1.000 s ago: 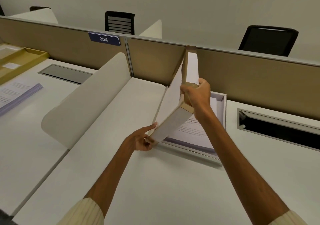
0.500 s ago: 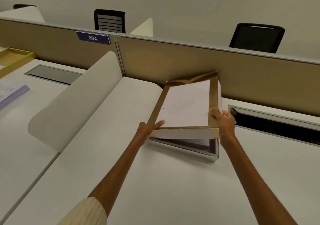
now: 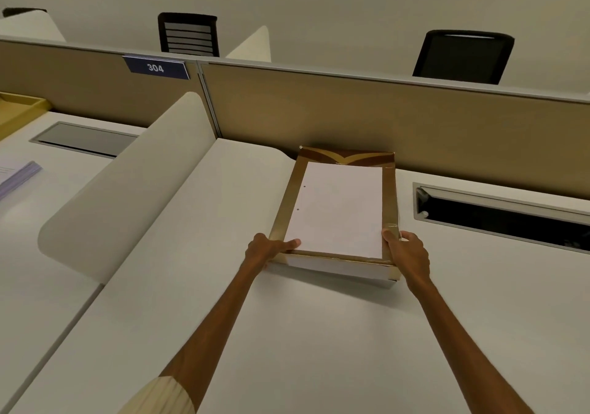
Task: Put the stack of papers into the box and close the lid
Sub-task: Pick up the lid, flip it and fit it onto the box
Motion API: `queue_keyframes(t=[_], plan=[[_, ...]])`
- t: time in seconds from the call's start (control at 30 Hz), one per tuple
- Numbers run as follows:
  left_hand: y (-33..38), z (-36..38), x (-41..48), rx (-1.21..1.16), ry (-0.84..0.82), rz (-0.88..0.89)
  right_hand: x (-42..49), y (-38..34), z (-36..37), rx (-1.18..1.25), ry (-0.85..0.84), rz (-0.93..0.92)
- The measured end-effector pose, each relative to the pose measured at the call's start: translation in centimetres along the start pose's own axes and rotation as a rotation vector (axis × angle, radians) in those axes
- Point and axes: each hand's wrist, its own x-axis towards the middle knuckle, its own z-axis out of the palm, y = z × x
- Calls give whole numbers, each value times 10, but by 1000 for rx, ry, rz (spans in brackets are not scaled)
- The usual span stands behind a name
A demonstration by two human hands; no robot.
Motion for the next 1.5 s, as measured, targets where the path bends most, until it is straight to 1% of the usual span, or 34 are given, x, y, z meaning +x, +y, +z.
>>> queue_keyframes(t=[0.1,0.2,0.27,0.37,0.47,0.53,0.67,0.73,0.8,0.87,1.0,1.1,1.23,1.37,1.5], plan=[[-3,3,1,60,52,43,-6,2,2,-187,84,-111],[-8,9,-1,175,113,97,-10,7,7,-294,106,-169],[-11,12,-5,251,160,132,-12,11,11,-295,107,-182],[-13,17,-10,291,200,166,-14,21,17,-274,118,-186],[-14,21,-10,363,214,182,-14,29,22,-224,133,-184],[-12,22,-6,371,193,198,-14,32,25,-216,146,-189],[-4,18,13,227,105,302,-13,36,28,-273,162,-213],[1,18,22,149,109,306,-10,38,25,-281,164,-240],[7,21,28,79,135,328,-3,41,22,-239,134,-246],[16,24,36,-6,156,355,10,41,19,-137,70,-208],[40,26,55,-89,185,391,46,24,14,198,-7,-74],[62,23,71,-172,204,378,76,3,16,345,-21,-26],[94,12,101,-311,167,230,115,-24,24,419,22,17],[118,12,136,-348,185,191,152,-43,32,410,22,127],[137,22,160,-370,229,201,178,-53,36,355,73,143]])
